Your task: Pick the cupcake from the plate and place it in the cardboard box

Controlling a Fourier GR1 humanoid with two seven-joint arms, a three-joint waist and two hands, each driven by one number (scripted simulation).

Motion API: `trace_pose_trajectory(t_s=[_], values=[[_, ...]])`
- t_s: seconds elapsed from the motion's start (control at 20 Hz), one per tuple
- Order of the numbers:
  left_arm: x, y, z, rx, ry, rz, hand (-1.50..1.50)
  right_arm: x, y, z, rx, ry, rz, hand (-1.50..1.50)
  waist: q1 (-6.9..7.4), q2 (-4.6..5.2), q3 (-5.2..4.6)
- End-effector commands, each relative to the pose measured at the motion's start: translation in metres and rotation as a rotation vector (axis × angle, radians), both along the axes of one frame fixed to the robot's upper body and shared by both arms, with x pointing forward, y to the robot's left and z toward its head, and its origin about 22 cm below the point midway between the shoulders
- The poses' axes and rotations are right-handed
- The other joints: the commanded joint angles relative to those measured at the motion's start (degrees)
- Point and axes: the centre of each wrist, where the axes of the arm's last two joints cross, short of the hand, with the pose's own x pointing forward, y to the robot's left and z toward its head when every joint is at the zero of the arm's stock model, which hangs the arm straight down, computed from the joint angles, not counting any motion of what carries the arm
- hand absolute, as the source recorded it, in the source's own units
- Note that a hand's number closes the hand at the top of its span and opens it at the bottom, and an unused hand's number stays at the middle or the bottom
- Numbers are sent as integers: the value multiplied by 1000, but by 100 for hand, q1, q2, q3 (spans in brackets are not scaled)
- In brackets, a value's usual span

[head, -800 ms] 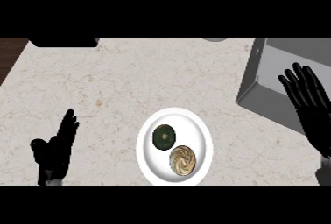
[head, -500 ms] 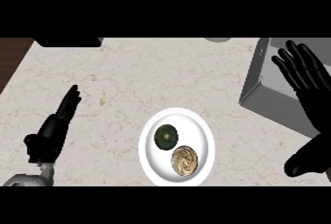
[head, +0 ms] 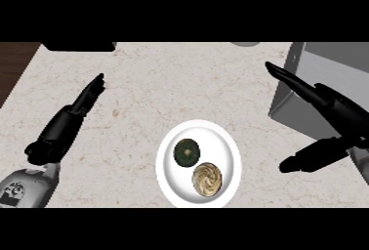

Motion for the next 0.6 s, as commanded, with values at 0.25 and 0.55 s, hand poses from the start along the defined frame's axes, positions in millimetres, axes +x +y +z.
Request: trace_pose_trajectory(t_s=[0.25, 0.55], values=[[5, 9, -13, 10, 6, -7, 0, -11, 41, 12, -419, -138, 160, -150, -47, -23, -8], [10, 11, -8, 15, 7, -8, 0, -41, 92, 24, -753, -153, 249, -150, -65, -47, -12]])
